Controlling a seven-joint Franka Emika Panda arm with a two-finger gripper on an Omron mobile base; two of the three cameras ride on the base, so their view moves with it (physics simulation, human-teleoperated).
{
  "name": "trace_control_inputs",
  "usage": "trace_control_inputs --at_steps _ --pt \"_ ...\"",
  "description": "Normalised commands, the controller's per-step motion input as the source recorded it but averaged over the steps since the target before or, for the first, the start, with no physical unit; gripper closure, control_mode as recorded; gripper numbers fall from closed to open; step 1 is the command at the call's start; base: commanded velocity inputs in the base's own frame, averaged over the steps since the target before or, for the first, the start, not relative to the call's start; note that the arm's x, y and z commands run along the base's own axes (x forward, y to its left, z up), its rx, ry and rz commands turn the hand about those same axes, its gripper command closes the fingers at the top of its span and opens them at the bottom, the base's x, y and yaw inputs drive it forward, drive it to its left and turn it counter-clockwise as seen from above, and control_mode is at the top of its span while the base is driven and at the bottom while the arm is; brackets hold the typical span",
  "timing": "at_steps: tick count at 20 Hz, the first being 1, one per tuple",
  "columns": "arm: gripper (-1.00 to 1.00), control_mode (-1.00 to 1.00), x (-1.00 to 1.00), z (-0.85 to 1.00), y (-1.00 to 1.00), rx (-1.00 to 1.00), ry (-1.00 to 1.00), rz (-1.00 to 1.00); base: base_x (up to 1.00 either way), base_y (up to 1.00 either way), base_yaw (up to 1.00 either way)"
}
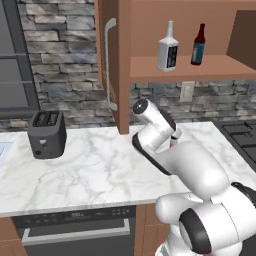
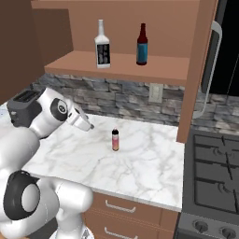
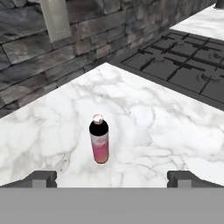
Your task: Sort all alcoholic drinks to one cabinet, and non-alcoholic drinks to the other.
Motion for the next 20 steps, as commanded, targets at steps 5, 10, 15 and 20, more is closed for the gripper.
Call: trace_control_inputs --at_steps 5,10,15,20 --pt "-1.00 -1.00 0.12 -0.16 0.01 -0.02 -0.08 0.00 0.00 0.00 0.00" --pt "-1.00 -1.00 0.28 -0.10 0.10 -0.03 -0.03 -0.06 0.00 0.00 0.00" --pt "-1.00 -1.00 0.18 -0.11 0.11 -0.07 -0.01 -0.10 0.00 0.00 0.00" --pt "-1.00 -1.00 0.01 -0.17 0.00 -0.07 -0.01 -0.12 0.00 0.00 0.00"
